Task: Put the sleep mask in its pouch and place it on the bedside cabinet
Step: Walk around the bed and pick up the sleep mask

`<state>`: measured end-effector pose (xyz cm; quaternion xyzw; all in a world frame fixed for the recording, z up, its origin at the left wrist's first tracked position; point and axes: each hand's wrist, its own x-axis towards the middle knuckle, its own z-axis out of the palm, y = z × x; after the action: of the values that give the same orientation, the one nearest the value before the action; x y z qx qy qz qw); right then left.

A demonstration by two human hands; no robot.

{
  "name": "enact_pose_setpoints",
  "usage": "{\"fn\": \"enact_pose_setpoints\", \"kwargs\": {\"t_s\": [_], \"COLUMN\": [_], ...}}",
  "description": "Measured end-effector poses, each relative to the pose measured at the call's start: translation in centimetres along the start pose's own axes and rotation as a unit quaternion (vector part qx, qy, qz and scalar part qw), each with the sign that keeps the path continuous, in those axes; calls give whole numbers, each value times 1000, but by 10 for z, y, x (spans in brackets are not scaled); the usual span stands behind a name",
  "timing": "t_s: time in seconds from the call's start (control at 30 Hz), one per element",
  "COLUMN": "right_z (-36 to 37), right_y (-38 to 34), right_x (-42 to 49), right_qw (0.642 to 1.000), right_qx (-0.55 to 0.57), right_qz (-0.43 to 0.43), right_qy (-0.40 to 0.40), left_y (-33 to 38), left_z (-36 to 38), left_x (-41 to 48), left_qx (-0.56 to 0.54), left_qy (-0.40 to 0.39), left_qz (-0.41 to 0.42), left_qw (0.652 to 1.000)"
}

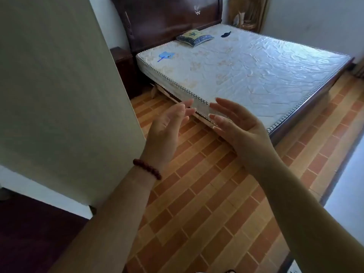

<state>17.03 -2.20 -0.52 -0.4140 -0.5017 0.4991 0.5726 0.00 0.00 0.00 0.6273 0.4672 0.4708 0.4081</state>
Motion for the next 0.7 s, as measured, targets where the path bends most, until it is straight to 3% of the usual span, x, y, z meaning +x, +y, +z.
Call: {"fn": "enact_pose_setpoints", "kwargs": {"t_s": [0.13,0.7], "right_z": [-51,-201], "right_y": [-5,-4], "right_x": [-10,-23], "right_qw": [999,991], "right_qx": [43,-14], "right_qz": [2,4], "right_qy": [34,134], "left_y": [10,7], "left_z": [52,215], "left_x": [6,47], "left_qx": [-23,-76], "left_qy": [-32,-153], "left_qz": [-17,-6], "left_qw": [999,985]}}
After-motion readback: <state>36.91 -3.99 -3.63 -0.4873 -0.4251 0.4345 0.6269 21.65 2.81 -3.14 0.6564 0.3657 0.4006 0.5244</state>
